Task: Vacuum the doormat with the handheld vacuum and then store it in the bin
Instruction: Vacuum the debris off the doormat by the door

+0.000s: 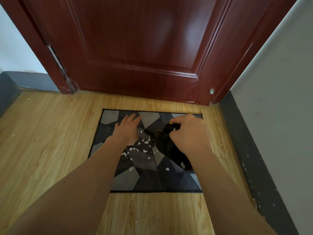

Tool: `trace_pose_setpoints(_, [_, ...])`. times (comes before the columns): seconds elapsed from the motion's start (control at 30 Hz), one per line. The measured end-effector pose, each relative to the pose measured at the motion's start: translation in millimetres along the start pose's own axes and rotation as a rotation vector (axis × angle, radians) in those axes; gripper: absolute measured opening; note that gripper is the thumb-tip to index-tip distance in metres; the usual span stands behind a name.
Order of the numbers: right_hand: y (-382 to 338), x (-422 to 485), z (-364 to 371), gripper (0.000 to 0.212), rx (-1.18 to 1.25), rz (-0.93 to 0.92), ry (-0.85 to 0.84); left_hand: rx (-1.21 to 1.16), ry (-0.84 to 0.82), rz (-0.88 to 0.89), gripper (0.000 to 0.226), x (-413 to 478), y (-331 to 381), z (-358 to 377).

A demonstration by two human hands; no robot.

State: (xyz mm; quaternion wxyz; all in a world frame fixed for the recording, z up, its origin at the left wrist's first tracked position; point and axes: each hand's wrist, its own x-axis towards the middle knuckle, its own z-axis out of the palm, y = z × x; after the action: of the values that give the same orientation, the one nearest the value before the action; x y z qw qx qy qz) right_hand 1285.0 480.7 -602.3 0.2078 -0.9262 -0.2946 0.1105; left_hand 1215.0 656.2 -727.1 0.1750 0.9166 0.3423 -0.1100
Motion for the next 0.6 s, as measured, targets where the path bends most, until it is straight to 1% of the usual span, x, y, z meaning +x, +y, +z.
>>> trace_pose_setpoints(0.23, [-9.8,-1.9,4.5,0.034,-0.003,-0.029,-0.026,-0.055,-0.008,-0.040,0.079,-6.1,-15.5,-2.9])
trace_pose_setpoints(0.4, [-18.2,-3.6,8.5,0.032,-0.010,-0.068,-0.057,-0.094,-0.044,-0.085,0.076,-10.8,-33.5,-0.6])
trace_pose_setpoints(0.6, [-28.8,-2.9,16.1,0.030,0.017,-0.090,-0.068,-0.119,-0.038,-0.108,0.076,-15.9,-45.9,-4.3])
